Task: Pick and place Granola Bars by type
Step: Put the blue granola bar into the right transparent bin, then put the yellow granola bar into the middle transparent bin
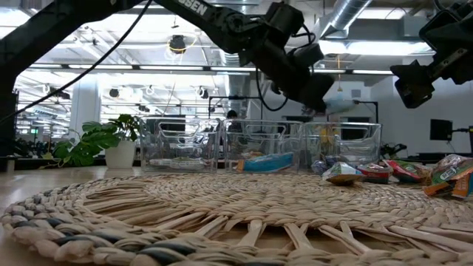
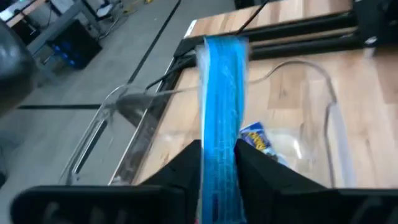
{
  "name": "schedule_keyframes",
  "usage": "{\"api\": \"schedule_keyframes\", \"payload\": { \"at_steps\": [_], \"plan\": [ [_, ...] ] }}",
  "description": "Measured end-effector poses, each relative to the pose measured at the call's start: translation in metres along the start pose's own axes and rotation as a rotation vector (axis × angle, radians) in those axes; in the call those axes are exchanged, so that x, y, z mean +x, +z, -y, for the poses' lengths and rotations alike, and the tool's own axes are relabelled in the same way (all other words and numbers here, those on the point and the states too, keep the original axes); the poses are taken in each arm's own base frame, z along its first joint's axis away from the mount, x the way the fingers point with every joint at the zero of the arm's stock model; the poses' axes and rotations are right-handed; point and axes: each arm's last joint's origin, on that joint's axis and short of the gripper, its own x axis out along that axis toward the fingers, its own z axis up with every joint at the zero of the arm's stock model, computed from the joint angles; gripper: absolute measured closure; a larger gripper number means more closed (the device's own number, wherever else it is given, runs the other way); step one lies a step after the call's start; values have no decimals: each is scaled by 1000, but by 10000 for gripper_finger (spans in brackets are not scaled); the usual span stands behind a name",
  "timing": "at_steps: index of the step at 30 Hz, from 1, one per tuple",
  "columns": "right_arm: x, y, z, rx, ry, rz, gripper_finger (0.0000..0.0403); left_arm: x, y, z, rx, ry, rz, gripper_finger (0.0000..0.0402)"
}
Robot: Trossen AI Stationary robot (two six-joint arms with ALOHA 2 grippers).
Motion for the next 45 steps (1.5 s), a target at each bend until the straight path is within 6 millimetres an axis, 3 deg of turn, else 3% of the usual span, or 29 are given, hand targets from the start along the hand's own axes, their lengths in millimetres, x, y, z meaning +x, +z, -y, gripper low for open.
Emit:
{"api": "schedule_keyframes", "payload": {
  "at_steps": [8, 15, 22, 28, 36, 45],
  "plan": [
    [0, 0, 0, 0, 0, 0, 132, 0, -3, -1, -24, 5, -29, 218],
    [0, 0, 0, 0, 0, 0, 132, -6, 3, 14, 18, -18, -21, 188],
    [0, 0, 0, 0, 0, 0, 132, -44, 25, 37, 82, -93, -63, 187],
    [0, 0, 0, 0, 0, 0, 132, -87, 31, 78, 107, -226, -196, 187],
    [0, 0, 0, 0, 0, 0, 132, -115, 22, 128, -86, -391, -327, 187],
    [0, 0, 0, 0, 0, 0, 132, -113, -27, 161, -415, -295, -440, 187]
  ]
}}
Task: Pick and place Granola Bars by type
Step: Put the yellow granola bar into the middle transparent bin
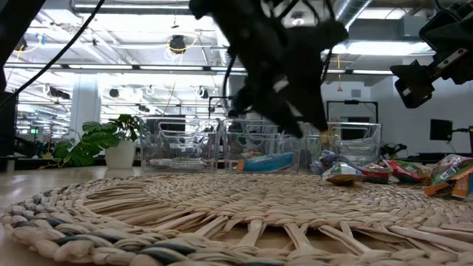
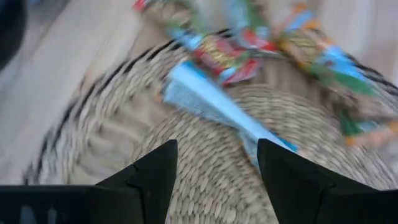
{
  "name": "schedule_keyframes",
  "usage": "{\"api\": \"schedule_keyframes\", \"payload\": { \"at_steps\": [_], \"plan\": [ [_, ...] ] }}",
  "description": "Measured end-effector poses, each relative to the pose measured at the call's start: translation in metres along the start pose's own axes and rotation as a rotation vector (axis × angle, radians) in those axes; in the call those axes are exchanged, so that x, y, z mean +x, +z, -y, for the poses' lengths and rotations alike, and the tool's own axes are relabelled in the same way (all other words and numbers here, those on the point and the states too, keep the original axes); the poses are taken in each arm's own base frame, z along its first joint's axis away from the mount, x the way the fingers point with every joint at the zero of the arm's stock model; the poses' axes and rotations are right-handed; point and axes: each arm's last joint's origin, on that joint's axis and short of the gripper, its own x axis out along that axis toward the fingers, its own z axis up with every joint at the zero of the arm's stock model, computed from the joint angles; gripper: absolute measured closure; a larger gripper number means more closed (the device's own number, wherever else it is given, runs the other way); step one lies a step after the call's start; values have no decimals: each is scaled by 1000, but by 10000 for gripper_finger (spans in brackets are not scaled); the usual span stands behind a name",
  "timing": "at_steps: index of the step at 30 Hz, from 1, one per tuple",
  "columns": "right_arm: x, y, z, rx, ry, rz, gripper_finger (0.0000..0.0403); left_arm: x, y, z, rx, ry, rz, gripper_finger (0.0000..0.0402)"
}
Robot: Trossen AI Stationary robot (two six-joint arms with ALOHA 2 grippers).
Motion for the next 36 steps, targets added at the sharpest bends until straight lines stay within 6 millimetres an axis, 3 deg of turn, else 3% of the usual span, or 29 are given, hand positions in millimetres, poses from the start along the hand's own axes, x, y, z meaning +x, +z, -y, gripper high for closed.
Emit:
{"api": "schedule_keyframes", "payload": {
  "at_steps": [8, 12, 21, 30, 36],
  "plan": [
    [0, 0, 0, 0, 0, 0, 132, 7, -17, 3, -319, 89, 86, 187],
    [0, 0, 0, 0, 0, 0, 132, 7, -16, 9, -327, 53, 102, 187],
    [0, 1, 0, -1, 2, 6, 132, 29, -17, 23, -321, -57, 98, 187],
    [0, 1, 0, -1, 3, 8, 132, 27, -20, 22, -334, 27, 118, 187],
    [0, 1, 0, -1, 3, 8, 132, 46, -24, 31, -329, -8, 81, 187]
  ]
}}
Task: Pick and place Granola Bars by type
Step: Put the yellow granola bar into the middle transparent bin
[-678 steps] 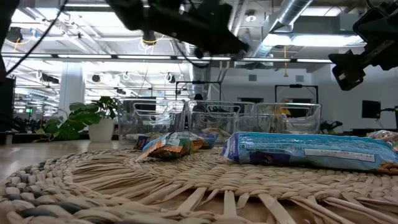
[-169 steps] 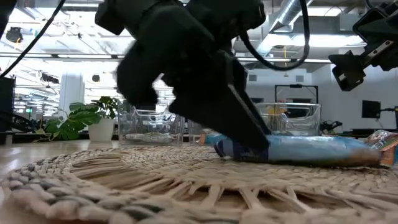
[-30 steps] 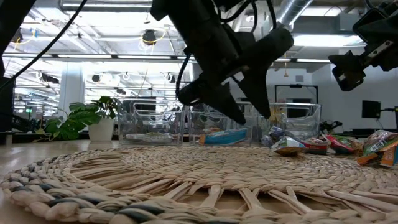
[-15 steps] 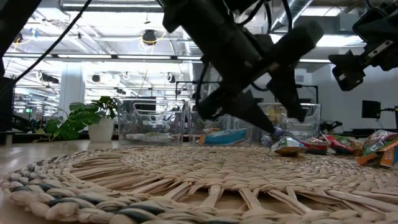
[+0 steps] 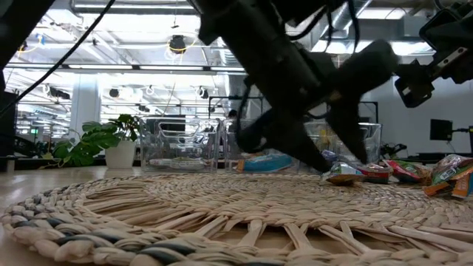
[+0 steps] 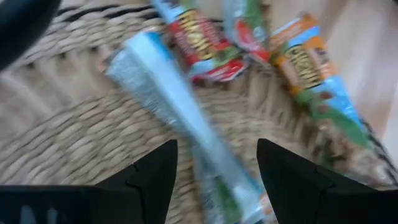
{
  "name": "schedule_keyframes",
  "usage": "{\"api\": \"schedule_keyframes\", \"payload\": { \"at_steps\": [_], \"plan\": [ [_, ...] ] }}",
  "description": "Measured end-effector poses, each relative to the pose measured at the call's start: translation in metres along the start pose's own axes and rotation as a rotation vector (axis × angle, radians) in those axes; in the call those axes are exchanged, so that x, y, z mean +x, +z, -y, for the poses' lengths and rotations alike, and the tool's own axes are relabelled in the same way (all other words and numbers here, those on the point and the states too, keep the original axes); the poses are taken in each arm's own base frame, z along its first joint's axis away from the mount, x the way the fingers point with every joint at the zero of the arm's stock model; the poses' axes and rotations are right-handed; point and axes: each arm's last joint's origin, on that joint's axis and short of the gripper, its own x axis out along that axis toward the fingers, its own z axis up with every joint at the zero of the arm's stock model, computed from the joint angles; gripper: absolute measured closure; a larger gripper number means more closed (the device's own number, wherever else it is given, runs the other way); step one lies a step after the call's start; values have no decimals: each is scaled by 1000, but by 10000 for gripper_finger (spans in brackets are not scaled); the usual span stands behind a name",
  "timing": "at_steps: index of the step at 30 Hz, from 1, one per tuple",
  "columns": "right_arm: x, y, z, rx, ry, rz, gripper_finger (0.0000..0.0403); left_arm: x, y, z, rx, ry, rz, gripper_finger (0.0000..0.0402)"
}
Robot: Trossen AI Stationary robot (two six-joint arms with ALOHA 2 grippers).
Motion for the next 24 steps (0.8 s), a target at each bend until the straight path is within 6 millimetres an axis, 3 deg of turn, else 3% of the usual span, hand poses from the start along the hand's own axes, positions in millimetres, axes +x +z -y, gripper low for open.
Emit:
{"api": "schedule_keyframes", "payload": {
  "at_steps": [7, 24],
  "plan": [
    [0, 0, 0, 0, 0, -1, 132, 13, 1, 7, 43, 2, 2, 187],
    [0, 0, 0, 0, -1, 1, 132, 12, -2, -2, 132, 154, 26, 191]
  ]
}}
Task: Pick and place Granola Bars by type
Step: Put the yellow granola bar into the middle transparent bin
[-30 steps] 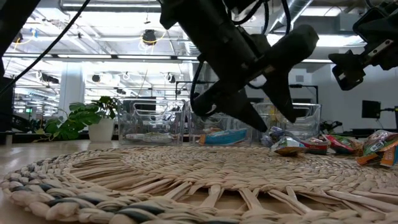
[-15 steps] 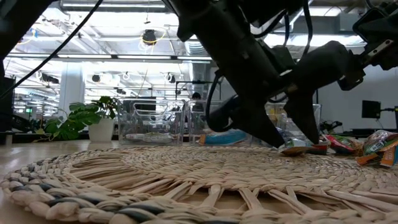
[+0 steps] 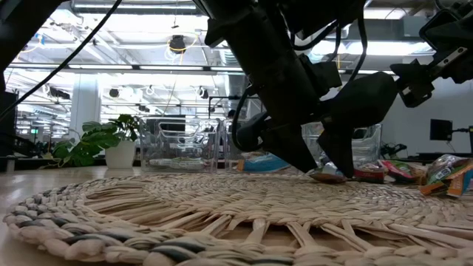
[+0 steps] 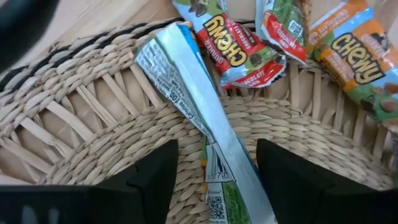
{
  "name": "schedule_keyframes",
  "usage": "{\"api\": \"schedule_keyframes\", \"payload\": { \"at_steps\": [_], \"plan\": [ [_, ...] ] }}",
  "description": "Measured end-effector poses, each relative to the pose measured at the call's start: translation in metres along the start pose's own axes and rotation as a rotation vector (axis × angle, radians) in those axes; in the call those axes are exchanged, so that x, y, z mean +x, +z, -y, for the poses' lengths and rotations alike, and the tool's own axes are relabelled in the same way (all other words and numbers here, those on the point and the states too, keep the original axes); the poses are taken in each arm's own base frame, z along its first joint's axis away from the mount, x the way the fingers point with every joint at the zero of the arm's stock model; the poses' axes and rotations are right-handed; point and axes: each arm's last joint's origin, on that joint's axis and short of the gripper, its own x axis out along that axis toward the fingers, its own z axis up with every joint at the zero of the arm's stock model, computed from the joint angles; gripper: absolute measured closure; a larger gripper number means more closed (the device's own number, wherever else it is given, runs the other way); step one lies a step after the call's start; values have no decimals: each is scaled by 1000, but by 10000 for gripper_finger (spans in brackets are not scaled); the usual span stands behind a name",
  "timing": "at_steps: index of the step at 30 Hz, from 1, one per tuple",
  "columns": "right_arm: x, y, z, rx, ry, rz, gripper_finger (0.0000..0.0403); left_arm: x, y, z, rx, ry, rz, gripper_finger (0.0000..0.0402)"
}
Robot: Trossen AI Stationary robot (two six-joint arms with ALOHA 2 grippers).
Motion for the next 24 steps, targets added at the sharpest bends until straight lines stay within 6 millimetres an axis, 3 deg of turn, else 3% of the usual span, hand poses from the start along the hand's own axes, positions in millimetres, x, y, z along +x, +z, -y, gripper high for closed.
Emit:
{"api": "schedule_keyframes", "payload": {
  "at_steps": [14, 24],
  "plan": [
    [0, 0, 0, 0, 0, 0, 132, -1, -3, 1, 133, -8, -18, 323],
    [0, 0, 0, 0, 0, 0, 132, -10, 3, 3, 389, -43, -17, 334]
  ]
}}
